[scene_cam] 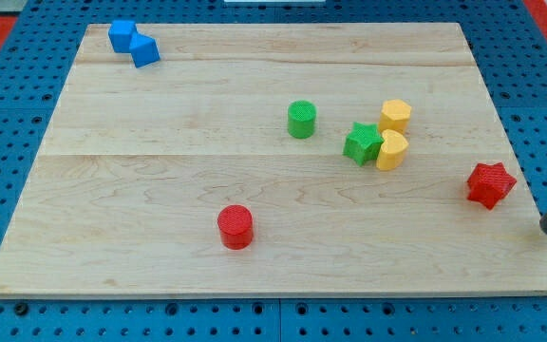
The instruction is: Move the red star towards the red circle
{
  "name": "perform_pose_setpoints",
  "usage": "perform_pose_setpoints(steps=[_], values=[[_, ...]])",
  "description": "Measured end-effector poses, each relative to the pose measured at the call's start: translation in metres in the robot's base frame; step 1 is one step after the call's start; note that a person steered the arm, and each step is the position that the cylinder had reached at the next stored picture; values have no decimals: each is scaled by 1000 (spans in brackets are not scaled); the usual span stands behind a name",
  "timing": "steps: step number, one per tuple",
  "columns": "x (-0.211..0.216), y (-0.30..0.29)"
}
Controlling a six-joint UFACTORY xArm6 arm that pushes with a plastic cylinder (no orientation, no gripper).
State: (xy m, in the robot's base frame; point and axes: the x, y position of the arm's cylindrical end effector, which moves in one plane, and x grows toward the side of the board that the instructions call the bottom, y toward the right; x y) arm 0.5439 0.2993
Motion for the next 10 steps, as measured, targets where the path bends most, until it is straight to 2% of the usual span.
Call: perform_pose_setpoints(steps=[2,3,5,8,9,10], values=[[-56,-20],[-60,-52],[-45,-89],[-43,-89],[-43,-130],[-31,-143]])
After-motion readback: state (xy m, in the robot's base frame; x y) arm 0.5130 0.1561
